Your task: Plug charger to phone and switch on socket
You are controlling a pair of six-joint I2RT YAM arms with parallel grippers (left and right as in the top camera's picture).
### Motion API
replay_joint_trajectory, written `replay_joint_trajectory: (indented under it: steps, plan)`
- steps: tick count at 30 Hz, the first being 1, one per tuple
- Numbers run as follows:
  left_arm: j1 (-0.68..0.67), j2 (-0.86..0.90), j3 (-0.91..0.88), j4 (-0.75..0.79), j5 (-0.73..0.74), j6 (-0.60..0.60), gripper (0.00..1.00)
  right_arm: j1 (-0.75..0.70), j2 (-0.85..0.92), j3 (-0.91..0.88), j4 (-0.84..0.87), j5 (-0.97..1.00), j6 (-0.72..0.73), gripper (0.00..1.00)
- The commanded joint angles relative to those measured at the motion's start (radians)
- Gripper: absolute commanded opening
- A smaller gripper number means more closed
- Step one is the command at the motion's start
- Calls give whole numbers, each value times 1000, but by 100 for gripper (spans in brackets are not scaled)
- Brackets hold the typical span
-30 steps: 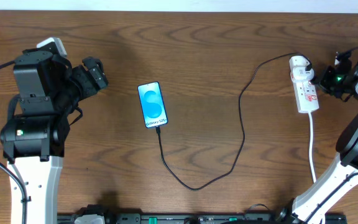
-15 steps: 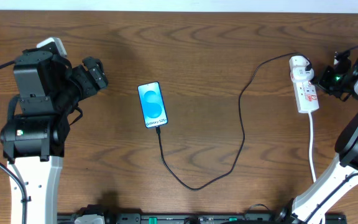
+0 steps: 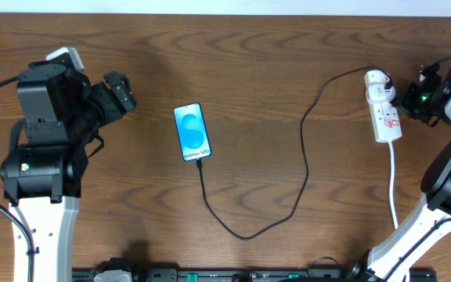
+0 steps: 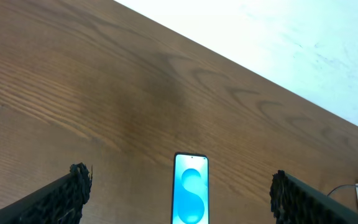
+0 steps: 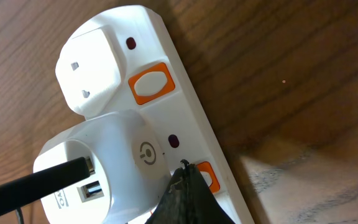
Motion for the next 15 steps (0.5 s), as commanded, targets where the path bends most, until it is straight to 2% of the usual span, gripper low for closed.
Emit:
replay_joint_trajectory:
  steps: [1, 9, 15]
  plan:
    - [5, 2, -2, -2, -18, 3, 94, 190, 64, -74, -76, -354, -40, 1]
    - [5, 2, -2, -2, -18, 3, 93, 219, 64, -74, -104, -340, -145, 1]
    - [5, 2, -2, -2, -18, 3, 94, 212, 64, -71, -105, -244, -141, 1]
